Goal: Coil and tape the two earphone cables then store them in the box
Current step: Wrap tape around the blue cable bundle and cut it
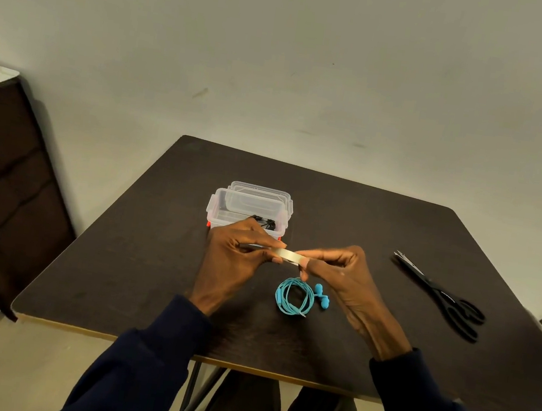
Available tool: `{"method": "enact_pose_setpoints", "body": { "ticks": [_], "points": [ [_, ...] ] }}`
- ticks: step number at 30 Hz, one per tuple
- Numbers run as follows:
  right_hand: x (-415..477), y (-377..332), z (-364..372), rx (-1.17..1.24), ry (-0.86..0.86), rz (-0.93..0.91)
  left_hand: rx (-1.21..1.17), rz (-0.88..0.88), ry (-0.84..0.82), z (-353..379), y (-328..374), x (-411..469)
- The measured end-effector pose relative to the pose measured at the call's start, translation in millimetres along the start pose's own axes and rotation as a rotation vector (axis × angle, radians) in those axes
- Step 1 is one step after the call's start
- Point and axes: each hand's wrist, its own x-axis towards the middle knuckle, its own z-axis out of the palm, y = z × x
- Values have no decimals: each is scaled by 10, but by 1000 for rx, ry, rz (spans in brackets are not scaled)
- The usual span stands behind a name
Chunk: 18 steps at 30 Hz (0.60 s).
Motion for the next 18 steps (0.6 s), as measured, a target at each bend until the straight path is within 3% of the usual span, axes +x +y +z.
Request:
{"method": "enact_pose_setpoints", "body": {
  "ticks": [10, 18],
  "points": [
    [38, 53, 78, -68, 115, 63, 38, 17, 8, 10, 3, -31],
    [36, 29, 16, -3, 12, 29, -46, -13, 41, -21, -57, -7]
  ]
}}
